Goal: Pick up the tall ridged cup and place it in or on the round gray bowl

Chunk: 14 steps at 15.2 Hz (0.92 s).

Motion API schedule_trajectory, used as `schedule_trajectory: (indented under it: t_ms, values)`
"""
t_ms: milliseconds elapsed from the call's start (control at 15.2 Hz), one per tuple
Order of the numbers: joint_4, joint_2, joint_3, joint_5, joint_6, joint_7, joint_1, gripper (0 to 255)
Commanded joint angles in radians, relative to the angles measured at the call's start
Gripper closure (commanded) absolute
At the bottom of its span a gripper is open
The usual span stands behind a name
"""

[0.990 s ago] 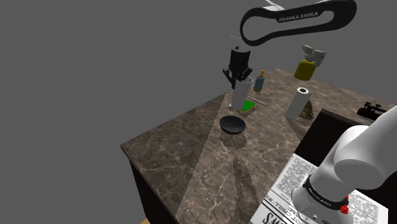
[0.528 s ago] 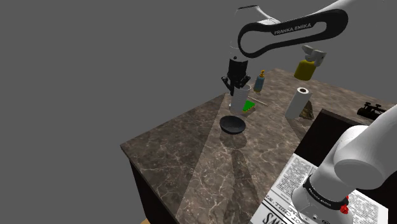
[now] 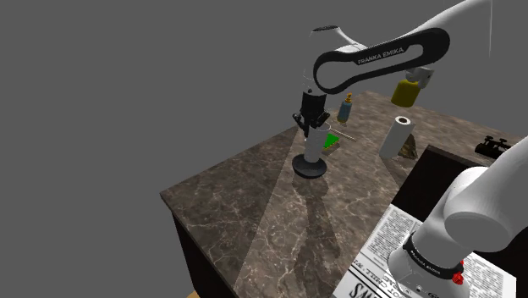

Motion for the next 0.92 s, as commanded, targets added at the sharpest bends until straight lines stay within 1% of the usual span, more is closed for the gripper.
schedule_trajectory:
  t_ms: [0,198,726,792,858]
  values:
    - [-0.017,0.01,0.0,-0.001,0.027,0.003,0.0,255]
    - [-0.047,0.027,0.0,-0.005,0.074,0.008,-0.001,255]
    - [-0.047,0.027,0.0,-0.005,0.074,0.008,-0.001,255]
    - [-0.047,0.027,0.0,-0.005,0.074,0.008,-0.001,0]
    - [-0.047,0.027,0.0,-0.005,0.074,0.008,-0.001,0]
